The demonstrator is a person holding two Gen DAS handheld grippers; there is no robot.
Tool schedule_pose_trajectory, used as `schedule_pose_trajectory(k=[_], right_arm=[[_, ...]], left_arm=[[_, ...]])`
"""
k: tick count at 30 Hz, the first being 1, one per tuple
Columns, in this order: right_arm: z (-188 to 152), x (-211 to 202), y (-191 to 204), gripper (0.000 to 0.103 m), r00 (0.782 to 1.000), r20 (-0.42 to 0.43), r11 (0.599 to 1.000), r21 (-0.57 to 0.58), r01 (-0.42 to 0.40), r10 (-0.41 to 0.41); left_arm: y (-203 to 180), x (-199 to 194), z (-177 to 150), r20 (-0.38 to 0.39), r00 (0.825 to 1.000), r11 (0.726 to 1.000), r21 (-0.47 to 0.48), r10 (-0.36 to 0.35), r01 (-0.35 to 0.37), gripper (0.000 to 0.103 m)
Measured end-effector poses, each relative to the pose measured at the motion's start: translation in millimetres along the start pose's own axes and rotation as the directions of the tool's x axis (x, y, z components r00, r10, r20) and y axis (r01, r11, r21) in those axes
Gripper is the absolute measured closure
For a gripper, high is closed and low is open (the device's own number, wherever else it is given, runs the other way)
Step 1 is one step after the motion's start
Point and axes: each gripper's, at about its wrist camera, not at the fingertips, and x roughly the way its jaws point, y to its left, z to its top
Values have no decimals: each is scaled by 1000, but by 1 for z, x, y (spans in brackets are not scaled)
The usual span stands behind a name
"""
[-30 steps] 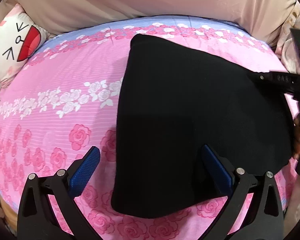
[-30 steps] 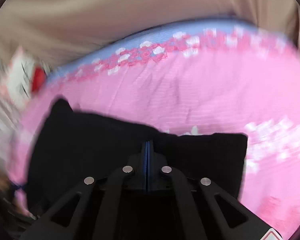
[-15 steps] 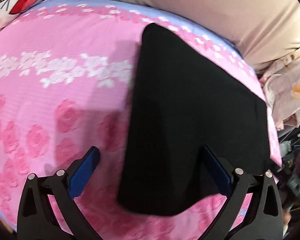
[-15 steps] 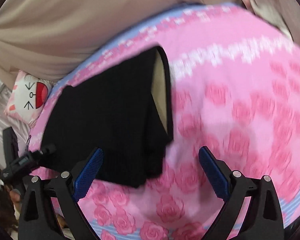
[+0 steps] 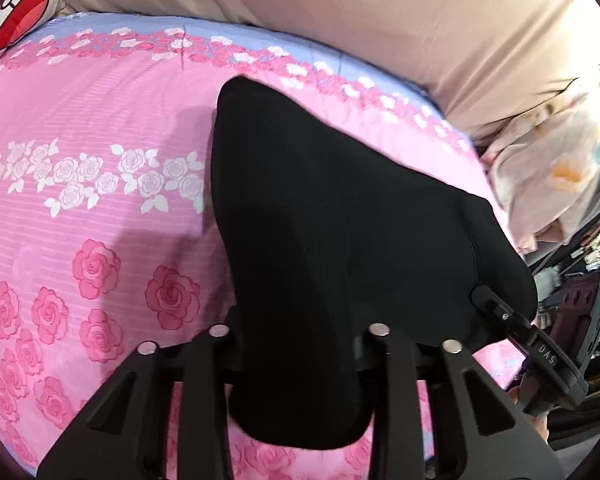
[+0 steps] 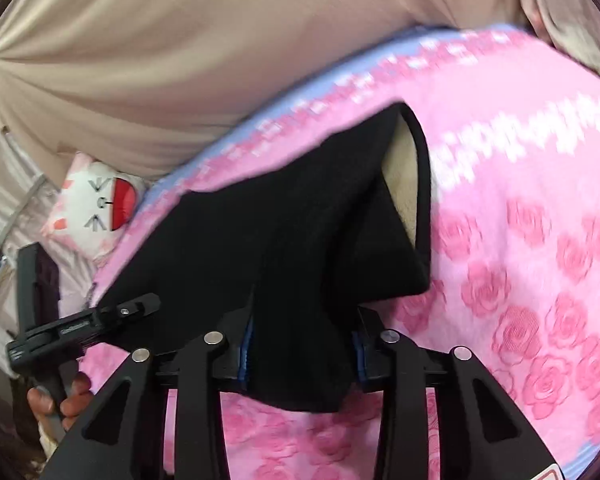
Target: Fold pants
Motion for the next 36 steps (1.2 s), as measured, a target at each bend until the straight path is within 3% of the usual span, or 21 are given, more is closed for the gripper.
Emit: schedule_pose_trajectory(k=[5, 8, 10, 12, 15, 16, 17, 18, 19, 20, 21, 22, 24, 26, 29, 31, 34, 36], right_arm=[[-18, -19, 6, 69, 998, -60, 1000, -6, -29, 28], [-41, -10, -8, 66, 995, -103, 1000, 24, -9, 11], [-46, -4, -15, 58, 994, -111, 999, 46, 1, 4], [-47, -3, -15, 36, 993, -102, 997, 35, 63, -59], [-40, -22, -16, 35, 992, -63, 993, 29, 115, -113], [-35, -37, -18, 34, 986, -9, 986, 35, 166, -166], [-31, -50, -20, 34, 976, 42, 977, 34, 211, -212], [-27, -60, -19, 34, 965, 95, 969, 33, 244, -246], [-19, -74, -15, 33, 951, 171, 966, 21, 259, -258], [-13, -75, -7, 34, 954, 186, 971, -1, 241, -236], [-4, -74, 6, 41, 965, 180, 978, -45, 202, -191], [7, -64, 28, 58, 980, 148, 982, -113, 150, -133], [19, -38, 64, 72, 995, 73, 974, -212, 83, -69], [28, 2, 102, 78, 999, -18, 945, -326, 19, -26], [40, 61, 141, 78, 990, -140, 895, -444, -51, -12], [41, 102, 157, 78, 971, -237, 872, -479, -99, -20], [35, 174, 169, 74, 929, -350, 836, -540, -96, -119], [30, 188, 177, 72, 930, -347, 819, -565, -102, -124]], left_arm=[[5, -33, -19, -31, 999, 999, 15, -37, 37, 77], [6, -28, -40, -58, 998, 999, 34, 7, -5, 75], [3, -20, -51, -59, 996, 997, 49, 63, -60, 74], [-4, -18, -54, -30, 993, 991, 74, 117, -114, 68], [-14, -19, -53, -9, 979, 971, 130, 204, -201, 46], [-15, -20, -51, 11, 965, 956, 131, 263, -262, 11], [-16, -22, -51, 54, 937, 928, 130, 346, -350, 5], [-17, -24, -52, 76, 925, 916, 131, 371, -378, 5], [-18, -25, -53, 90, 919, 909, 138, 384, -393, 5], [-19, -25, -54, 91, 919, 907, 147, 384, -394, 5], [-19, -24, -55, 86, 919, 906, 150, 386, -395, 5], [-19, -24, -56, 80, 919, 907, 151, 386, -394, 5], [-19, -25, -58, 72, 920, 909, 144, 384, -391, 5], [-18, -25, -57, 66, 924, 913, 143, 377, -383, 5], [-16, -28, -60, 43, 926, 912, 162, 376, -377, 5], [-16, -25, -61, 36, 926, 911, 168, 376, -377, 5], [-17, -25, -63, 36, 926, 909, 175, 377, -377, 5], [-19, -23, -64, 42, 919, 899, 193, 393, -393, 5]])
